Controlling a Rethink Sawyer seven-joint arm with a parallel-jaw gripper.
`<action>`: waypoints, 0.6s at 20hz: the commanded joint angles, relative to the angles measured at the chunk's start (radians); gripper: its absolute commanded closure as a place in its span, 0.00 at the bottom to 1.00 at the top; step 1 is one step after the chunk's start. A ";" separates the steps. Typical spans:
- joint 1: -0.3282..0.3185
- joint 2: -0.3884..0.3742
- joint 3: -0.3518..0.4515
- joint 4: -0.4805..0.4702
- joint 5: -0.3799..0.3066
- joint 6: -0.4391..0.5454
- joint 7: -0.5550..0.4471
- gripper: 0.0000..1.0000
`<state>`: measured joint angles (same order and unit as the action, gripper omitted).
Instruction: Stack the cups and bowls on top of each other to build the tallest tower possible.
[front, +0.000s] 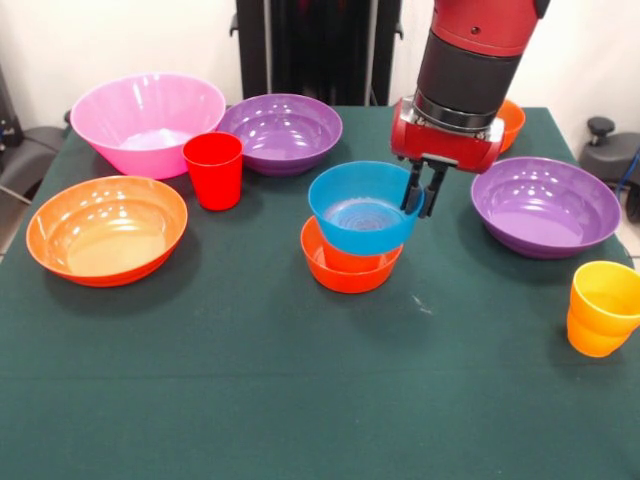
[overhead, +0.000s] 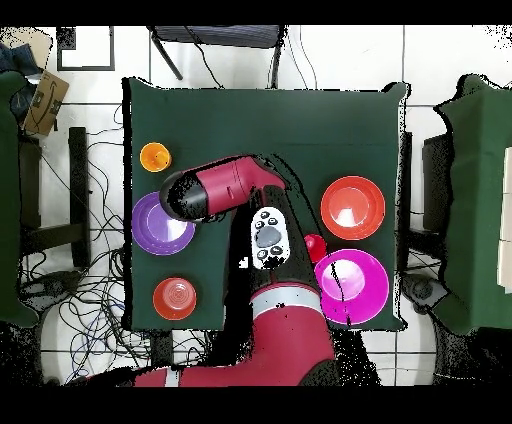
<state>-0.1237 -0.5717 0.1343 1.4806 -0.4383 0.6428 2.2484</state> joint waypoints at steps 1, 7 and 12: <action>0.011 0.068 0.020 0.064 -0.094 -0.054 -0.067 1.00; 0.009 0.068 0.018 0.066 -0.099 -0.061 -0.073 1.00; 0.005 0.070 0.024 0.052 -0.095 -0.043 -0.086 1.00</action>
<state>-0.1226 -0.5712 0.1304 1.4817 -0.4383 0.6428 2.2484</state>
